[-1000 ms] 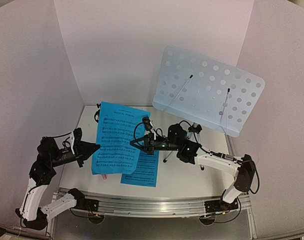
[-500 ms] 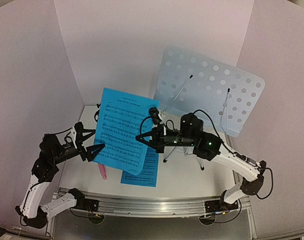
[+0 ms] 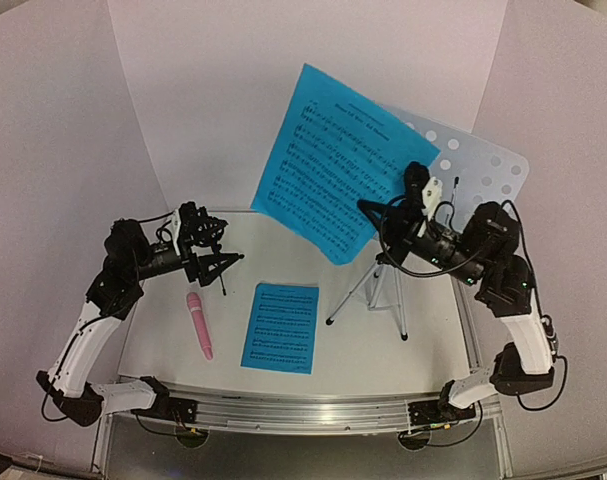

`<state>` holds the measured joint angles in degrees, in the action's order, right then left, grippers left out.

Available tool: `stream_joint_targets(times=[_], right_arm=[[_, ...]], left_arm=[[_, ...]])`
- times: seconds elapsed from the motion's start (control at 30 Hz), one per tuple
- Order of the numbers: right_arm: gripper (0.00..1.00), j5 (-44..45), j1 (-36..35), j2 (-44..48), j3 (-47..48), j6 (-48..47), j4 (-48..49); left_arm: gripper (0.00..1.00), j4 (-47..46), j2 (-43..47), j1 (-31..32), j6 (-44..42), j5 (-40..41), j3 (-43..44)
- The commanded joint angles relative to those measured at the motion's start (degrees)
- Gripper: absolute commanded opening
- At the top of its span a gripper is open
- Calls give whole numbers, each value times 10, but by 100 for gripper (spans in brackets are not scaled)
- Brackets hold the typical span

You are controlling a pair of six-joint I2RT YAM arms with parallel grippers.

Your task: Set up the instrument practice props

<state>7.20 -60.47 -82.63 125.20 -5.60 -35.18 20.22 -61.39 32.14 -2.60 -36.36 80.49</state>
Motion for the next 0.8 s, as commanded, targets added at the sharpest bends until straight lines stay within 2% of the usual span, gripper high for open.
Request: stream_joint_targets(times=[0.0,0.13,0.2,0.3,0.33,0.53,0.77], right_arm=[[0,115,-1,18,54,-101,-22],[0,142,0,23,86,-157,-22],[0,166,-1,22,100,-188,-21],[0,205,-1,17,120,-232,-19],[0,211,-1,15,127,-240,-18],[0,205,-1,40,125,-238,21],[0,233,-1,72,75,-229,50]], left_arm=[[91,-93,-52,-2,40,-65,54],[87,-149,-108,5,64,-94,76],[84,-158,-135,28,49,-58,100],[78,-175,-176,98,-37,17,133],[76,-201,-191,111,-40,31,138],[70,-271,-288,162,-14,67,227],[66,-285,-389,211,-39,115,339]])
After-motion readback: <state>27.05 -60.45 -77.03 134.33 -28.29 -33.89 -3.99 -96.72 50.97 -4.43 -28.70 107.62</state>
